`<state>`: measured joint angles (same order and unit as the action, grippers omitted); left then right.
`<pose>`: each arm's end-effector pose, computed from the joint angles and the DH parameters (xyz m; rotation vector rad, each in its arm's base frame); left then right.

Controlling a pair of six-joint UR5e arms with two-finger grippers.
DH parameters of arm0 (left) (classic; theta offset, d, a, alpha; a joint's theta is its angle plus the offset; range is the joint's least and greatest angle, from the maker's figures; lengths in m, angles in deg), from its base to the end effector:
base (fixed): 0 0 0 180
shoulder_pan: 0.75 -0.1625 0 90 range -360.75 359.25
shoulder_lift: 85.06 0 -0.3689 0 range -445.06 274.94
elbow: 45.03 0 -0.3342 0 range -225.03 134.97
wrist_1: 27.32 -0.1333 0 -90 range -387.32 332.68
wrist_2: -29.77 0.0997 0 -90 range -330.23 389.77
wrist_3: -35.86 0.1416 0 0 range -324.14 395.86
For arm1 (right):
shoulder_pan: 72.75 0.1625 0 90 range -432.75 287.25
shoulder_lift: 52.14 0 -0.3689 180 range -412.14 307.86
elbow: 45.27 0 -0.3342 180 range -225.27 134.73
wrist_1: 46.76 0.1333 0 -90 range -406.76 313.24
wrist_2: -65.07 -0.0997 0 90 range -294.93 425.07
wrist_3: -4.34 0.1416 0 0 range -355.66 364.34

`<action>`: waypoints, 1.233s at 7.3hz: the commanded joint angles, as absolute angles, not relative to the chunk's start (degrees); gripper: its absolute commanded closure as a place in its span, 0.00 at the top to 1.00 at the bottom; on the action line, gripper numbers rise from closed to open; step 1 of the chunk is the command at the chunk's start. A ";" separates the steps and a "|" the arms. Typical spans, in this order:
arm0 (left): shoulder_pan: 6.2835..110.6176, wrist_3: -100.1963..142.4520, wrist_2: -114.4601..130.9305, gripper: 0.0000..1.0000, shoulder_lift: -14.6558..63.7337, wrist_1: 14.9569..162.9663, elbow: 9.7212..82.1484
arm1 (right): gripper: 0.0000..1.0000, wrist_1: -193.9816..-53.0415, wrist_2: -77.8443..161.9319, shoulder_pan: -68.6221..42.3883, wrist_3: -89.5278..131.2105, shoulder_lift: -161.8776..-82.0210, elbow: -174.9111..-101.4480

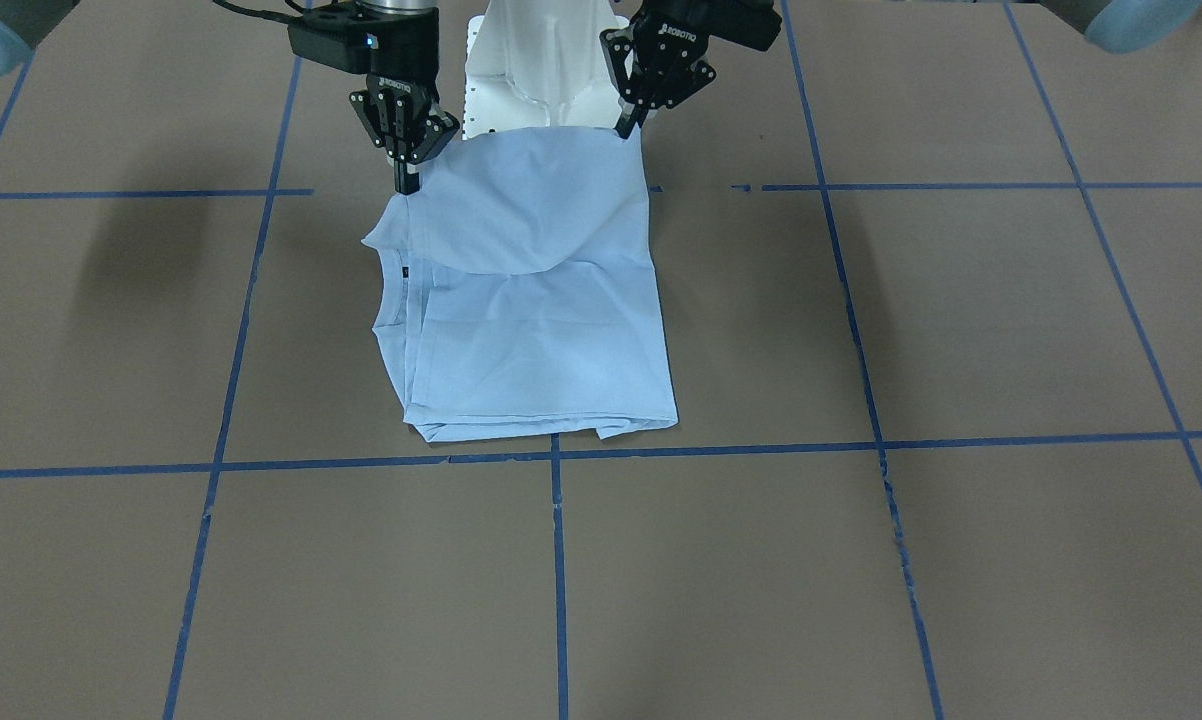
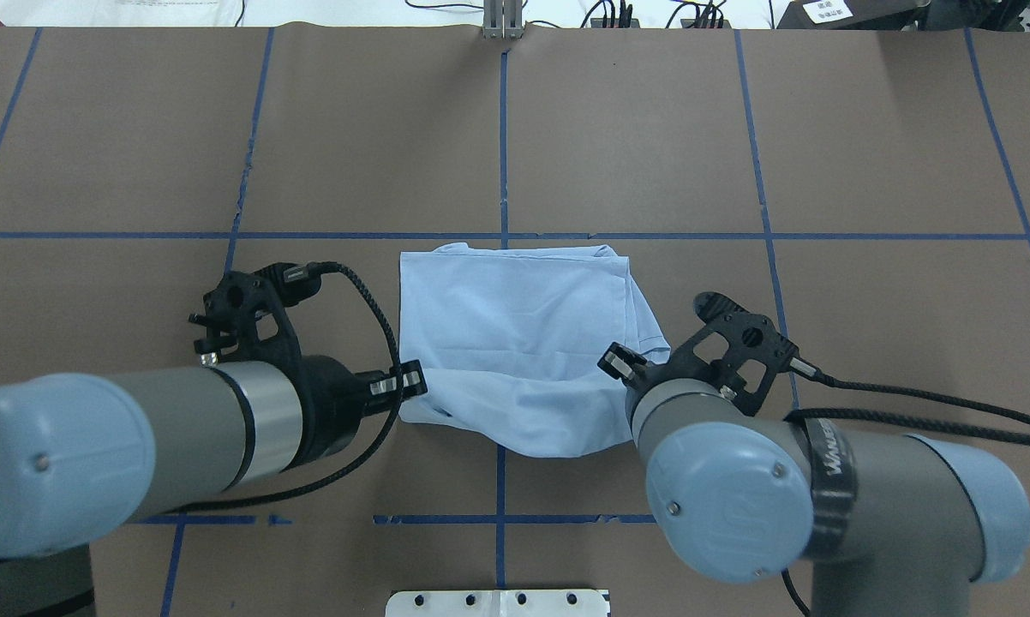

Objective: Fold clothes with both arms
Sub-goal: 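Fold the near edge over toward the far edge with both grippers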

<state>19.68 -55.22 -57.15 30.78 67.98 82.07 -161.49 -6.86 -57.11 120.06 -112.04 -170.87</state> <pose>0.4017 -0.3000 0.1567 0.2482 1.1732 -0.3617 -0.4203 -0.3017 0.2133 0.2451 -0.7535 0.7976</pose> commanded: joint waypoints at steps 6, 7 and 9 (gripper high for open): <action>28.08 -48.88 -57.60 0.00 39.21 80.34 53.18 | 0.00 -143.80 -10.17 -47.53 113.41 -104.37 -143.75; 28.43 -48.61 -57.51 0.00 39.74 80.35 51.49 | 0.00 -143.71 -10.26 -46.91 113.33 -104.00 -142.41; 28.43 -48.60 -57.42 0.00 39.75 80.44 50.77 | 0.00 -143.71 -10.34 -46.30 113.24 -104.17 -139.94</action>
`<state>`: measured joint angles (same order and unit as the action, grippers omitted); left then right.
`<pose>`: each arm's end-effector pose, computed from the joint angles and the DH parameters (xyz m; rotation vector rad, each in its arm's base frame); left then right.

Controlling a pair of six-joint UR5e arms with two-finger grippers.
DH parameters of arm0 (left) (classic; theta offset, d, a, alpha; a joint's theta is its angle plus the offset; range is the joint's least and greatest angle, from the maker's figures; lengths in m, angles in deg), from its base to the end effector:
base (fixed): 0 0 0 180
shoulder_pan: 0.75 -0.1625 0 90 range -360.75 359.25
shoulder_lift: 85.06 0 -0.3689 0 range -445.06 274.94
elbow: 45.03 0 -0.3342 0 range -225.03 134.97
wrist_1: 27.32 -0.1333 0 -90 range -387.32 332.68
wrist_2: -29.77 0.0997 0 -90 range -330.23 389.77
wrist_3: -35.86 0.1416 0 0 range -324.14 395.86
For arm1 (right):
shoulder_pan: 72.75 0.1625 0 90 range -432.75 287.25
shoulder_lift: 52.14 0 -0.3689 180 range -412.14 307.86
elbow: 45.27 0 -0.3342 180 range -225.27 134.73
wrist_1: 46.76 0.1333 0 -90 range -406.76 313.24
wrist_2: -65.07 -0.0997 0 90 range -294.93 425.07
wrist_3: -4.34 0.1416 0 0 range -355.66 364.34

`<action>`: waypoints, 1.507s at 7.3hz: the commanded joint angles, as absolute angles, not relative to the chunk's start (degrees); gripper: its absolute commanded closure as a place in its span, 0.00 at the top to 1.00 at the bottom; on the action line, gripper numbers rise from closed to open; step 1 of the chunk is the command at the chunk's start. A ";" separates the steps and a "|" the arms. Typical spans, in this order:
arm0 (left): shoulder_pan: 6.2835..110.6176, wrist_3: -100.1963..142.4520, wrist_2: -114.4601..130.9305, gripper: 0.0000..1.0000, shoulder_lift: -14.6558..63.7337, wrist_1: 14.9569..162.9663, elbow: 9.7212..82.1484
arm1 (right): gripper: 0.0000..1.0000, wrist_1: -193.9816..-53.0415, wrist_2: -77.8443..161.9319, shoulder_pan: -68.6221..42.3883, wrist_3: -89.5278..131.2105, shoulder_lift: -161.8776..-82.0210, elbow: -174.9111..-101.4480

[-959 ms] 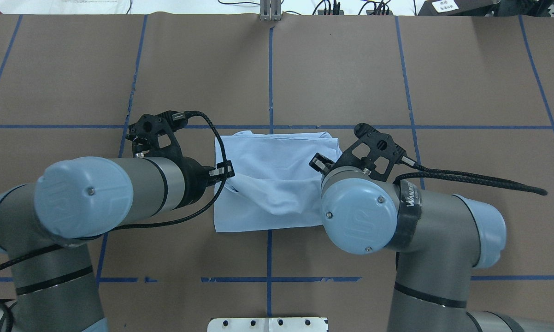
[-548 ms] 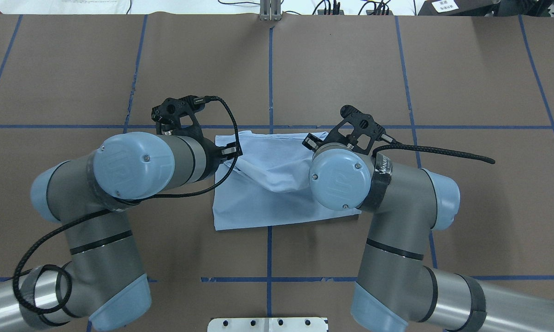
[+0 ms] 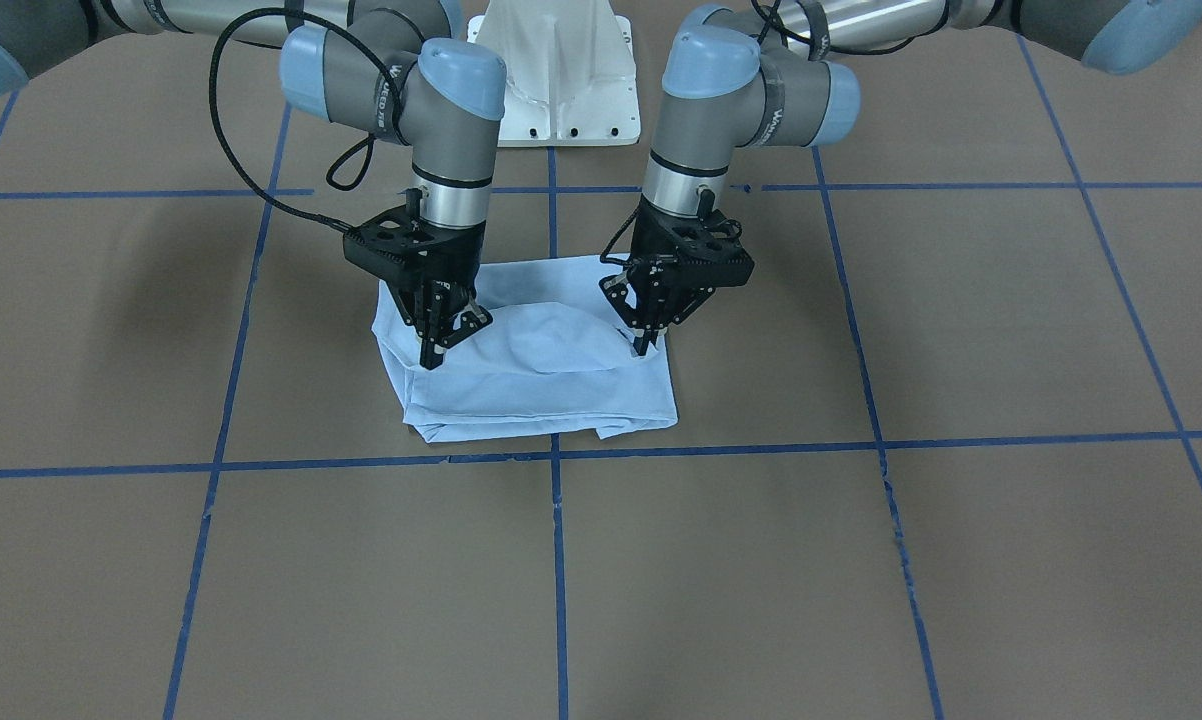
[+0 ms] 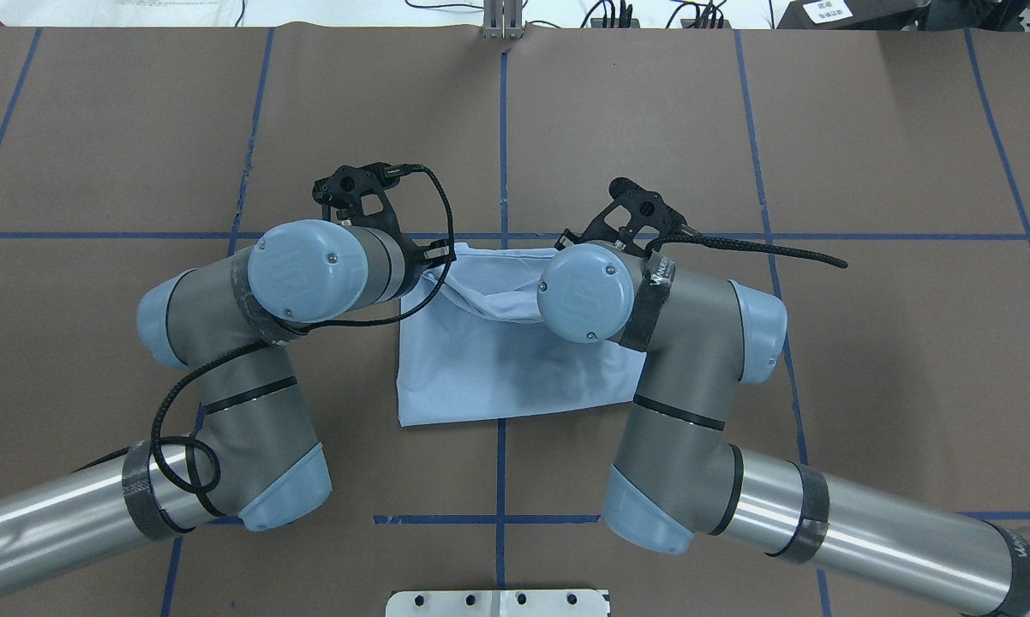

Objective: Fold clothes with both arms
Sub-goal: 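Fold the near edge over toward the far edge with both grippers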

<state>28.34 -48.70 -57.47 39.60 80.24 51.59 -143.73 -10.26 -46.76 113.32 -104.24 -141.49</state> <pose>0.4855 -0.4305 0.2333 0.3492 0.9747 -0.4003 -0.4910 -0.4276 0.2699 0.2948 -0.6479 0.8356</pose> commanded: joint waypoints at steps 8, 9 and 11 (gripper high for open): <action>30.01 -38.96 -58.47 1.00 38.87 82.54 51.47 | 1.00 -134.74 -16.14 -42.60 97.52 -104.26 -138.76; 31.76 -36.50 -62.48 1.00 38.78 82.55 51.56 | 1.00 -134.83 -16.32 -42.78 96.72 -104.52 -140.35; 32.13 -35.86 -63.57 1.00 36.86 86.38 51.82 | 1.00 -134.83 -14.05 -48.45 94.18 -105.05 -141.25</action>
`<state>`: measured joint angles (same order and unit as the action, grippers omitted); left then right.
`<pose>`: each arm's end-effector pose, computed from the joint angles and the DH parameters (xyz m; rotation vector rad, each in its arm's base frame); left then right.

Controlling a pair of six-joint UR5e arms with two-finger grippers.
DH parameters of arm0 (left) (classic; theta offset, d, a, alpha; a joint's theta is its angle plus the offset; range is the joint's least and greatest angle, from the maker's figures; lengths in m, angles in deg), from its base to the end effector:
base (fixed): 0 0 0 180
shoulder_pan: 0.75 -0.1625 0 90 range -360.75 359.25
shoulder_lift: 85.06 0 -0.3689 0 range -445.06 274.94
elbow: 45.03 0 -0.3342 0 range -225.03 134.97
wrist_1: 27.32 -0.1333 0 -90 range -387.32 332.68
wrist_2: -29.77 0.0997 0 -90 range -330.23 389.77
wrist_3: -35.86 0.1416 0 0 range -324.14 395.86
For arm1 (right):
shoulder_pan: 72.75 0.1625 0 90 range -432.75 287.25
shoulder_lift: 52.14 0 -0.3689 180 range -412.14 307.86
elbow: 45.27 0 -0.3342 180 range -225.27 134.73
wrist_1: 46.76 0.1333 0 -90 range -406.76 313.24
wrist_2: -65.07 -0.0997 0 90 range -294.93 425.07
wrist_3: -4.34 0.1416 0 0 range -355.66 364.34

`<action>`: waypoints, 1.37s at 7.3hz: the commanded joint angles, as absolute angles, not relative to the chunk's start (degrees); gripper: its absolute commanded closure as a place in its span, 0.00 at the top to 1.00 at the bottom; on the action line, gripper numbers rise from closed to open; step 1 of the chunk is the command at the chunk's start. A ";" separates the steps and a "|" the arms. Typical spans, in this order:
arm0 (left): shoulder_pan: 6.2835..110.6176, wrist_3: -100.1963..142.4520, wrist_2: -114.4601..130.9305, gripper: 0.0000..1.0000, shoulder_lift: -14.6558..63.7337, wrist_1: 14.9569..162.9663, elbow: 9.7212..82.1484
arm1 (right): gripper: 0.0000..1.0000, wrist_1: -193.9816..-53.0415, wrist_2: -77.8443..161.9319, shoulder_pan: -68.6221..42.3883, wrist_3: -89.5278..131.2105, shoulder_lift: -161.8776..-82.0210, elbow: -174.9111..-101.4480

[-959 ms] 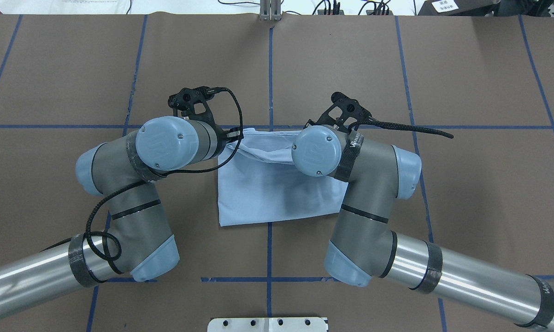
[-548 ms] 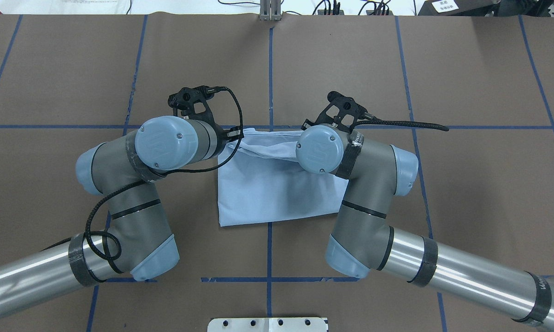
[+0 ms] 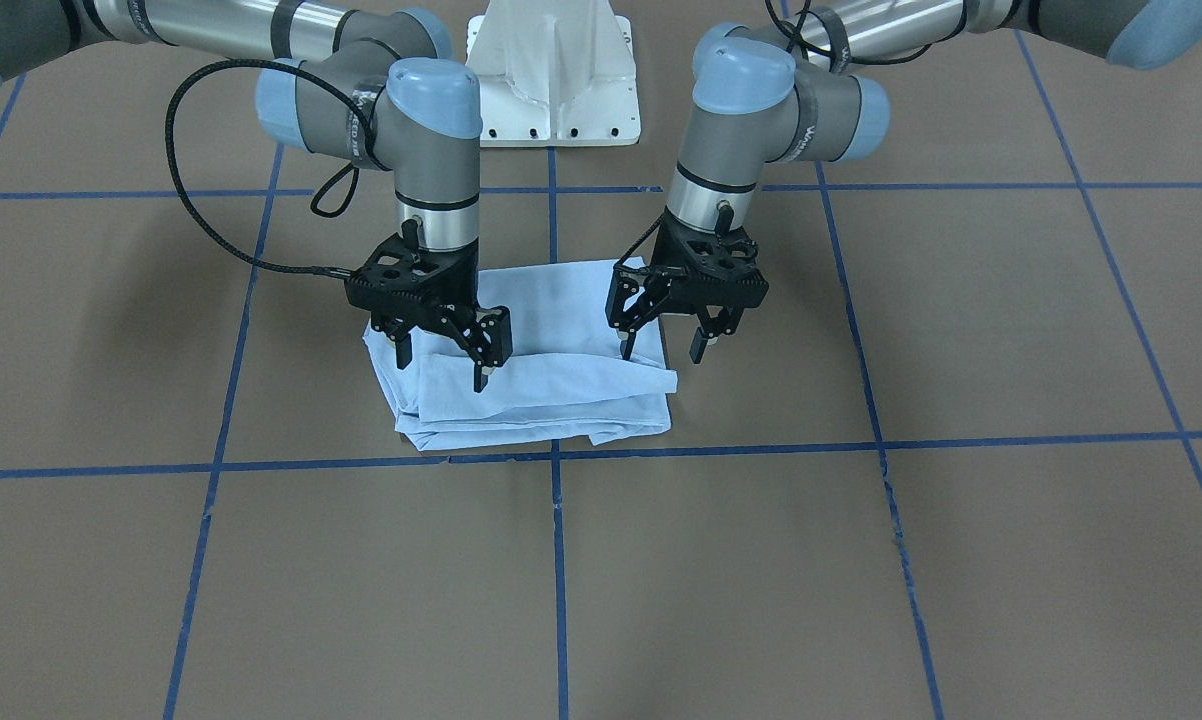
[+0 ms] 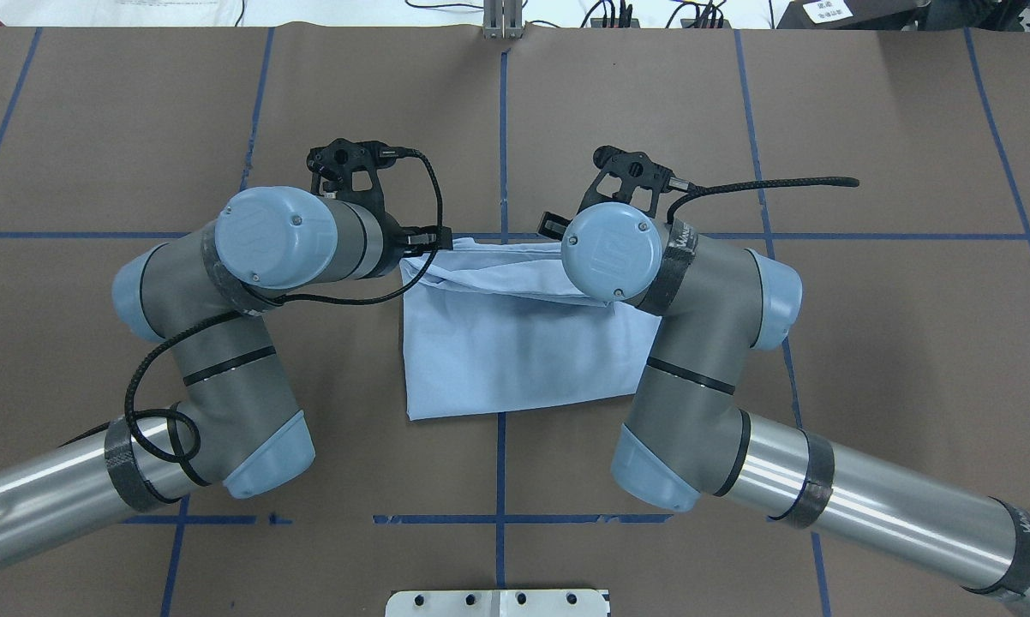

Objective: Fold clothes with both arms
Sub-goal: 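Lower the folded edge onto the far edge and open both grippers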

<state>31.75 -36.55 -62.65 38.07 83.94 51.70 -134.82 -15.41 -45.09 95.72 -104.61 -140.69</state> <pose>0.4631 -0.4460 0.2383 0.4178 0.9845 -0.2125 -0.4928 -0.4352 0.2559 0.3355 -0.7349 0.5445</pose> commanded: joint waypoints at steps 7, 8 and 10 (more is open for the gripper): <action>32.04 -35.95 -63.48 1.00 36.41 87.38 51.82 | 1.00 -133.17 -5.16 -53.24 80.54 -104.09 -135.20; 32.04 -35.95 -63.48 1.00 36.41 87.38 51.82 | 1.00 -129.25 -5.07 -53.24 80.37 -104.00 -132.05; 32.04 -36.12 -63.48 1.00 36.41 87.38 51.82 | 1.00 -127.54 -5.25 -50.96 77.39 -103.30 -131.49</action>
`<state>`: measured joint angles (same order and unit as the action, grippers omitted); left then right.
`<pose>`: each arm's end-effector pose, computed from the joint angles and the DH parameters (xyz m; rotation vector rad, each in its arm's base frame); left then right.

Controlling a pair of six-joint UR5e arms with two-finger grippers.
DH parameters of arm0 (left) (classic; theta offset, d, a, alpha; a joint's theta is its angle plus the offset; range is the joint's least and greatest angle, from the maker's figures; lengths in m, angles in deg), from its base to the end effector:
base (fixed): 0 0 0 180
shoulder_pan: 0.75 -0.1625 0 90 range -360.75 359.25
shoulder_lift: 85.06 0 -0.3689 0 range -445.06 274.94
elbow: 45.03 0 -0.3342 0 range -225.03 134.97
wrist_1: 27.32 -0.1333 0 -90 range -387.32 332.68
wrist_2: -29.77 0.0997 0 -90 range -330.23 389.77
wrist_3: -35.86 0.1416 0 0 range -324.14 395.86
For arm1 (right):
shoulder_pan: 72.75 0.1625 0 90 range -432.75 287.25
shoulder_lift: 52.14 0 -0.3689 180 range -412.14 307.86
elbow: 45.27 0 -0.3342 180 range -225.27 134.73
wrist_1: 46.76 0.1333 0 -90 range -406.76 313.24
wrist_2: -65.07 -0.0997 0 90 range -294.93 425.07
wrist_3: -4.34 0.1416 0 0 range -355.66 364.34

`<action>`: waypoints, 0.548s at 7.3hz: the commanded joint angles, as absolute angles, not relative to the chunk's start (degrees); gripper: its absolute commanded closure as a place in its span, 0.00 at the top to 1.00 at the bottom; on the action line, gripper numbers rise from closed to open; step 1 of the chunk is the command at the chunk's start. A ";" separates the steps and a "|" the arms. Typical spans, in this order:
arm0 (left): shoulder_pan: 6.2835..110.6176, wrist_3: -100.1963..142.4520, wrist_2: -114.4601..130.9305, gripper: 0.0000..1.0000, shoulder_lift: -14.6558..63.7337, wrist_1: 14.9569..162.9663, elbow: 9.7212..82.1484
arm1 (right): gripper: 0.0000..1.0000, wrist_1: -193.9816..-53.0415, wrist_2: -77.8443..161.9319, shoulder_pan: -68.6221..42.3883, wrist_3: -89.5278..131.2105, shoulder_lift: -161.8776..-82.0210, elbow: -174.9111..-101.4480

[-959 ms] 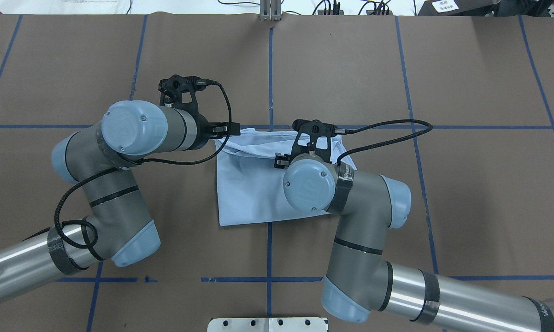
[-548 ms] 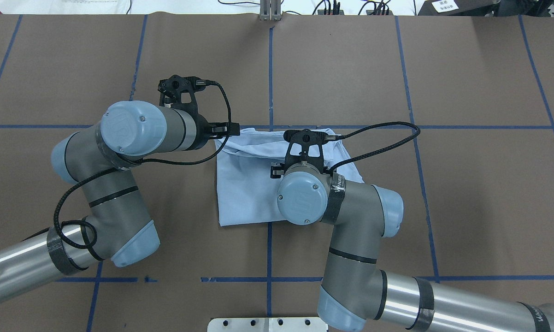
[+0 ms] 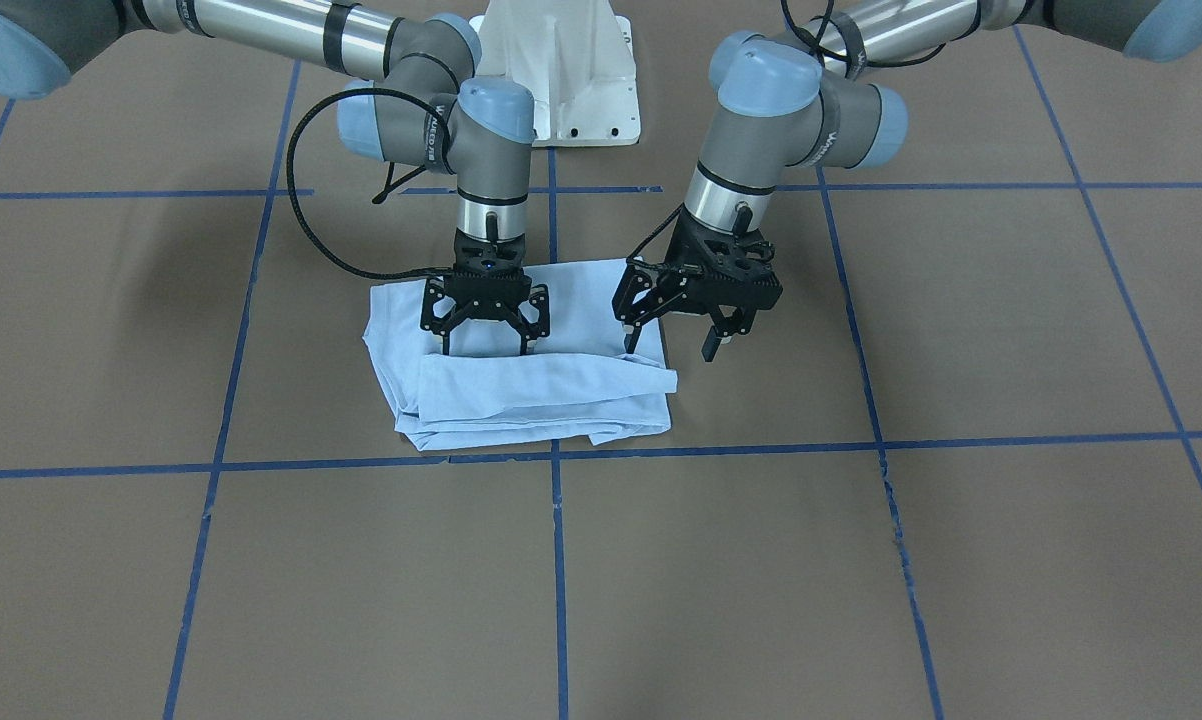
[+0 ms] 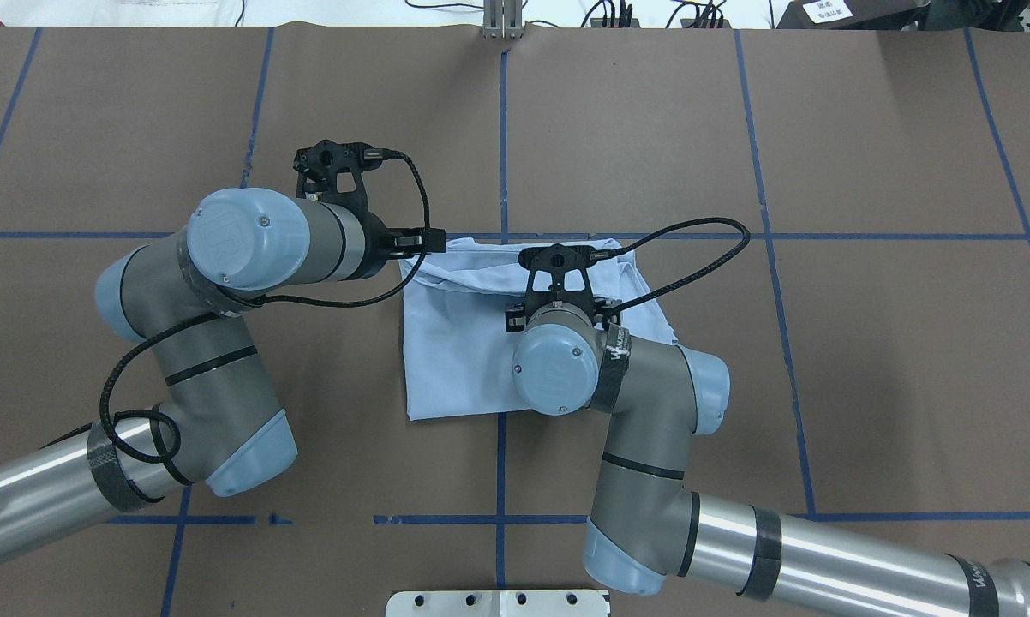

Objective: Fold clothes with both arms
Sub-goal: 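Lower the folded edge onto the far edge and open both grippers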

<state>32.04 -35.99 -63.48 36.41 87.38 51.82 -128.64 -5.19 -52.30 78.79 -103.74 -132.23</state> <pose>0.4584 -0.4443 0.2452 0.4277 1.0165 -0.1980 -0.5605 -0.4023 0.2863 0.5445 -0.6139 0.2114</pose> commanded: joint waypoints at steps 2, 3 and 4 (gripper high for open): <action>32.04 -36.39 -63.48 1.00 36.41 87.38 51.91 | 1.00 -127.45 -5.86 -47.28 76.15 -100.85 -126.60; 32.04 -36.47 -63.48 1.00 36.32 87.38 52.00 | 1.00 -127.36 -5.95 -45.78 76.06 -97.79 -121.87; 32.04 -36.48 -63.48 1.00 36.23 87.29 52.52 | 1.00 -127.36 -6.99 -43.42 75.45 -95.49 -118.95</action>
<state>32.04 -36.41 -63.48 36.32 87.36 52.08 -127.41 -6.09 -46.12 76.04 -98.66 -123.41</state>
